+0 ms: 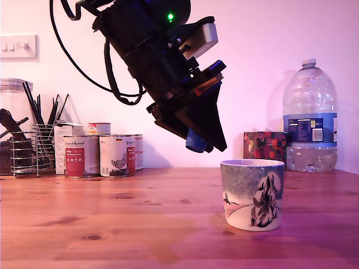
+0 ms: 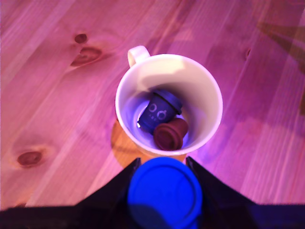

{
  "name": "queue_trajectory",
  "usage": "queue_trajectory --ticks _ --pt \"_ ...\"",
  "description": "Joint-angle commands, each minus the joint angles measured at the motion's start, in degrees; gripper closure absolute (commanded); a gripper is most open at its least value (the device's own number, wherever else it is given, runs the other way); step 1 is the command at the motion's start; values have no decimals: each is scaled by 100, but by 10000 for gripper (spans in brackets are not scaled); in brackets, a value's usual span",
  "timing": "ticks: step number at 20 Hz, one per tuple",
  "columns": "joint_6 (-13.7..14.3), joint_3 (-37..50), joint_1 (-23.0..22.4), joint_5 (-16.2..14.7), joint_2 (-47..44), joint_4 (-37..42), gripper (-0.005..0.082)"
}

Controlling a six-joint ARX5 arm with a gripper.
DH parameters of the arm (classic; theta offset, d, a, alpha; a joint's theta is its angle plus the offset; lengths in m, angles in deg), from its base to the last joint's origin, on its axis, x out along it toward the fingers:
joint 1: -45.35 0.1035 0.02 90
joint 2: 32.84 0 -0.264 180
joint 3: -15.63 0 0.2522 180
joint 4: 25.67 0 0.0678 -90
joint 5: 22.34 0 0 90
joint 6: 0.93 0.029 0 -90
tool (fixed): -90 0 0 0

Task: Pick up the coffee capsules from the table one by one and drop them inside the nearest coffee cup

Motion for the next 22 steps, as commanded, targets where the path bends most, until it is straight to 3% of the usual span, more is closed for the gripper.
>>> queue_trajectory --ticks 1,17,22 --pt "-50 72 33 17 118 94 567" --pt "-57 24 -354 -7 101 1001 569" --pt "-57 -282 -479 -4 -4 879 571"
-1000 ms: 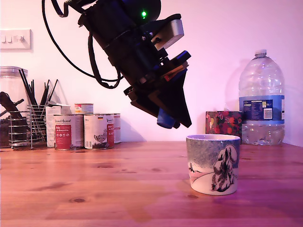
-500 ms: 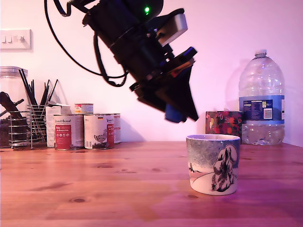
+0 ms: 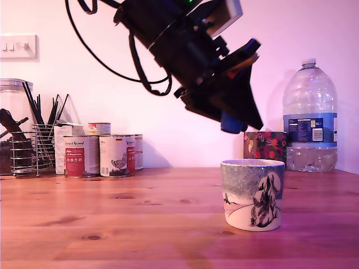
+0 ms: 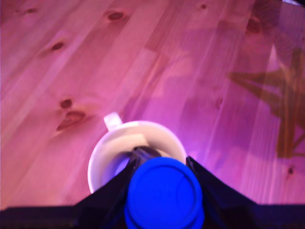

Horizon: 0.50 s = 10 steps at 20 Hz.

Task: Pick up the coffee capsules from the table one by one and drop them inside the nearest coffee cup

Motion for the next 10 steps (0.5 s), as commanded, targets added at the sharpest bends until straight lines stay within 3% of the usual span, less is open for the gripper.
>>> queue_trajectory --ticks 1,10 --pt "-15 -240 -44 -11 -105 -24 571" --pt "-11 -1565 -72 -2 -1067 -1346 571"
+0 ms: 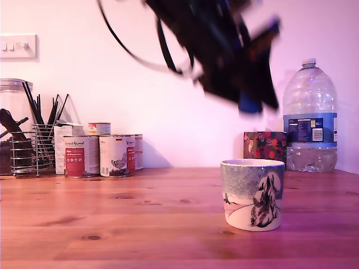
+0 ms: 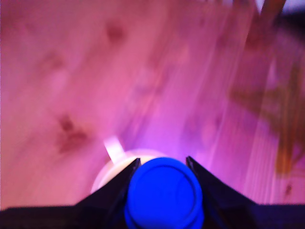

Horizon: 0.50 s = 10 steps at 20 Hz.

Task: Pick up the coffee capsules from the table one by one and drop them inside the nearest coffee cup

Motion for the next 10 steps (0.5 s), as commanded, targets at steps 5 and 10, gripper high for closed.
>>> queue_trajectory --ticks 5,10 --pt "-11 -286 -9 125 -450 -487 571" --pt "-11 -286 -11 127 -476 -424 571"
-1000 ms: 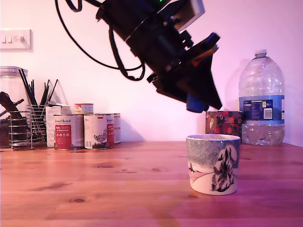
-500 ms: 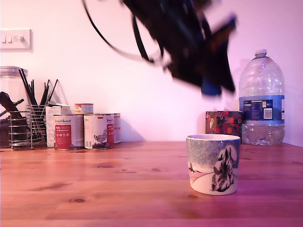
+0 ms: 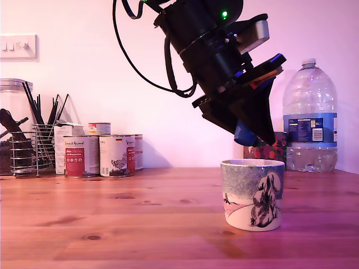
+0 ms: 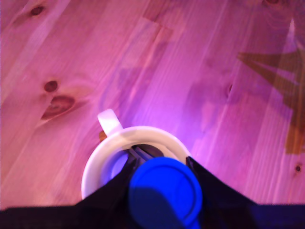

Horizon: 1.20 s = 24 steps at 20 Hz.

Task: Pick up the coffee capsules from the table one by one and drop them inside the nearest coffee cup

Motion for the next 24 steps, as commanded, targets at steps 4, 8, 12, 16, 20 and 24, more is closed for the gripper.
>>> queue_trajectory --ticks 4,8,12,16,20,24 --pt "-11 -13 -11 11 -201 13 571" --pt "-11 -13 -11 9 -258 79 247" --pt "-15 -11 -11 52 -369 164 -23" --pt "-15 -11 -7 59 -369 400 -23" --pt "-15 -11 -4 74 -365 422 -13" --pt "50 -11 -4 63 -295 586 287"
